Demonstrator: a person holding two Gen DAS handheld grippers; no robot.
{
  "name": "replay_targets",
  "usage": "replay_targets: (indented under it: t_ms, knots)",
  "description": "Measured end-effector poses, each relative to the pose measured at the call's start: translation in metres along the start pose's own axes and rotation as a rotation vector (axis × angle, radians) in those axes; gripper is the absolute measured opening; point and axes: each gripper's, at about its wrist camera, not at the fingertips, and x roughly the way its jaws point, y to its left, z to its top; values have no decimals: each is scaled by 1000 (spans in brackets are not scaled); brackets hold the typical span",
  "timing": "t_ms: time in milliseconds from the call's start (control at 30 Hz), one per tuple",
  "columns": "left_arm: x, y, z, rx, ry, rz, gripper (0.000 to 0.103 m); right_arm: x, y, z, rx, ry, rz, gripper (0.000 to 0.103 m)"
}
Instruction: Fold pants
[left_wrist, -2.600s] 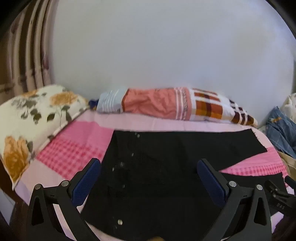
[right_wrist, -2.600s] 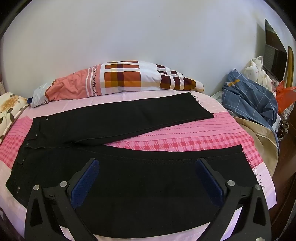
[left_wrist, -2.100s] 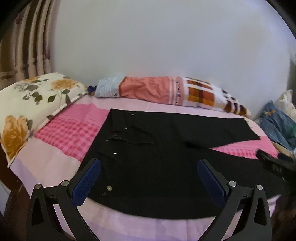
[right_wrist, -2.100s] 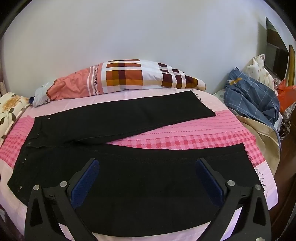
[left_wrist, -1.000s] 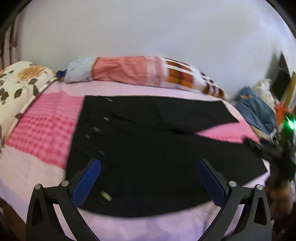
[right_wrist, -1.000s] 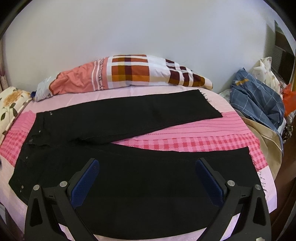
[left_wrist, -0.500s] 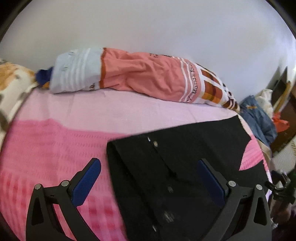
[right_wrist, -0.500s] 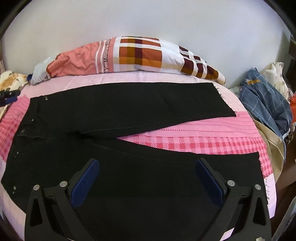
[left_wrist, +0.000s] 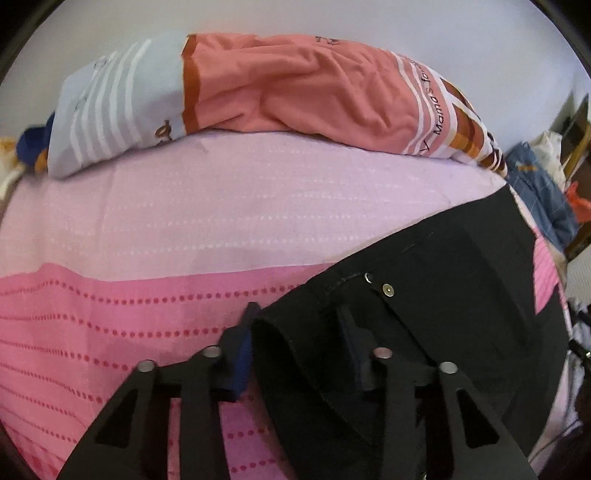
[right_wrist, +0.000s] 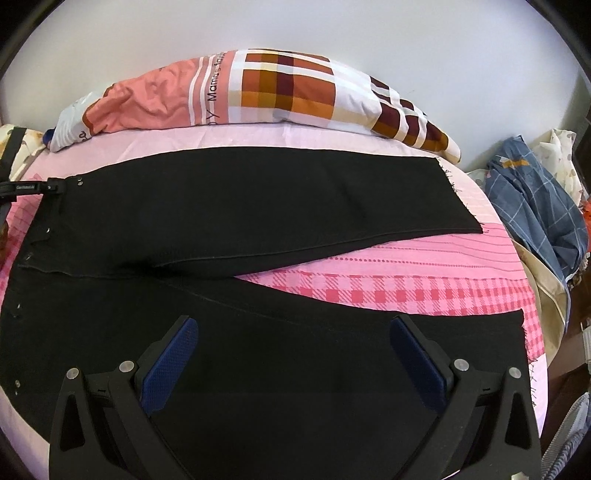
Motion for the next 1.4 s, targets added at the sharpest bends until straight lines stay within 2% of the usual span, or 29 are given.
replay_targets:
  t_ms: [67,133,200,267,333,433,533,600,633,733,833,1000,1033,1067,1100,1133,1267,1400]
  knots:
    - [-5,-5,-3,-3,-18,7,22,0,-1,1,2,-4,2,102]
    - [-18,-12,-6,2,-49,23,17,0,-1,3,5,-7,2,102]
    - [-36,-21,-9,2,-106,18,17,2,-2,7,11,-9,10,102]
    - [-57,-37,-12,4,-172,8,16,4,-7,11,31,-1,57,102]
    - [-75,-55,-17,17,-217,-3,16,9,-15,22,92,20,197,102]
    - [-98,-80,-29,41,-263,-10,16,21,-34,44,244,43,507,103]
    - [-121,-105,-49,60,-301,-20,16,53,-48,74,423,148,758,101]
    - [-134,-120,-65,54,-319,-35,16,75,-51,89,524,202,863,92]
    - [-139,-125,-71,52,-325,-35,16,87,-48,99,549,223,885,86]
    - [-151,-141,-93,38,-338,-50,16,111,-36,122,544,275,899,71]
    - [-156,-150,-108,12,-331,-63,16,135,-28,136,574,322,903,70]
    - [-159,-158,-125,-47,-313,-91,16,187,-44,147,759,370,927,70]
    - [-158,-159,-126,-57,-302,-97,16,191,-46,149,767,370,930,64]
    - [-158,-159,-128,-63,-297,-96,16,196,-50,150,766,367,916,38]
    - [-157,-159,-129,-69,-295,-94,16,195,-53,151,757,359,889,20]
    - [-157,-159,-131,-77,-291,-94,16,191,-55,151,736,341,856,9]
    - [-162,-154,-136,-109,-287,-82,16,152,-61,138,647,221,816,8]
    - [-171,-142,-145,-161,-270,-75,16,103,-69,91,594,182,818,8]
